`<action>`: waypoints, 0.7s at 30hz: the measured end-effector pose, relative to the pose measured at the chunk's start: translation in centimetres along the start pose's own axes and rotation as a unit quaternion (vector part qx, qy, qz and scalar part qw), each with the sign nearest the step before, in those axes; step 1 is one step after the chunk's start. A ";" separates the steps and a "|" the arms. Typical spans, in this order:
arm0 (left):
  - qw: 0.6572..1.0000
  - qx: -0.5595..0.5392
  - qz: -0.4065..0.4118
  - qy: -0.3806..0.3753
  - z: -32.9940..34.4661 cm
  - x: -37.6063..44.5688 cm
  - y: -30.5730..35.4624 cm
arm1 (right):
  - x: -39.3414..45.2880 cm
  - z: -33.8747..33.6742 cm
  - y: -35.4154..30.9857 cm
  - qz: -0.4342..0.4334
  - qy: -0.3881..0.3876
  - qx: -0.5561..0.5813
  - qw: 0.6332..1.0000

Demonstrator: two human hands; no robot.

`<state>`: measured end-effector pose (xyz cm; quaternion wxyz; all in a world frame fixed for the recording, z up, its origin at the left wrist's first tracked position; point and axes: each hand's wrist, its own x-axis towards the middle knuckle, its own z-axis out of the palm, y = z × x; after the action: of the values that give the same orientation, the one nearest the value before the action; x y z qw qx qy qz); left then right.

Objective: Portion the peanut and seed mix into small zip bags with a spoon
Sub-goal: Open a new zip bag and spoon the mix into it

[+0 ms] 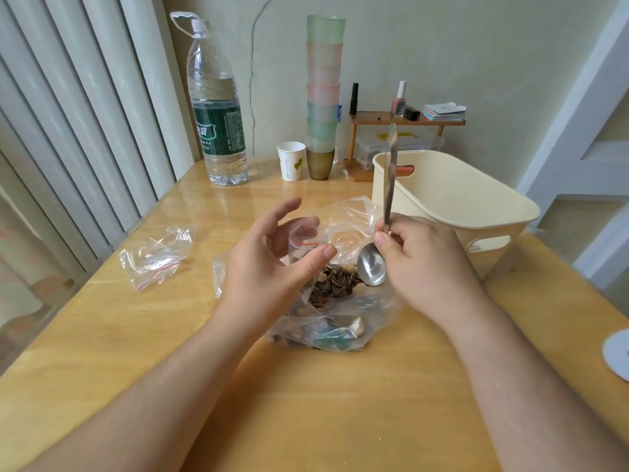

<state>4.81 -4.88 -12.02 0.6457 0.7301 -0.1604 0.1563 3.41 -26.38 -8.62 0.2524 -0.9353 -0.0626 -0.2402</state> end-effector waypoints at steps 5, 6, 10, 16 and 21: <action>0.999 0.030 0.001 0.011 -0.3 0.3 -0.4 | -0.1 0.4 -0.1 -0.001 -0.026 0.004 1.000; 0.999 0.043 -0.003 0.007 -0.4 0.4 -0.6 | -0.2 0.6 -0.4 -0.010 -0.038 0.012 0.999; 0.991 0.104 -0.064 -0.052 -0.3 0.3 -1.2 | -0.9 1.9 -1.5 -0.033 -0.077 0.053 0.995; 0.985 0.006 -0.170 -0.026 -0.3 0.9 -1.5 | -1.0 2.5 -1.4 0.026 -0.079 0.096 0.992; 0.974 -0.122 -0.187 0.036 -0.1 1.1 -1.5 | -1.0 3.0 -1.4 0.068 -0.094 0.124 0.986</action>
<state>6.47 -4.60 -12.86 0.7531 0.6566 -0.0155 0.0377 3.42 -23.65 -10.74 0.3746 -0.9174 -0.0518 -0.1242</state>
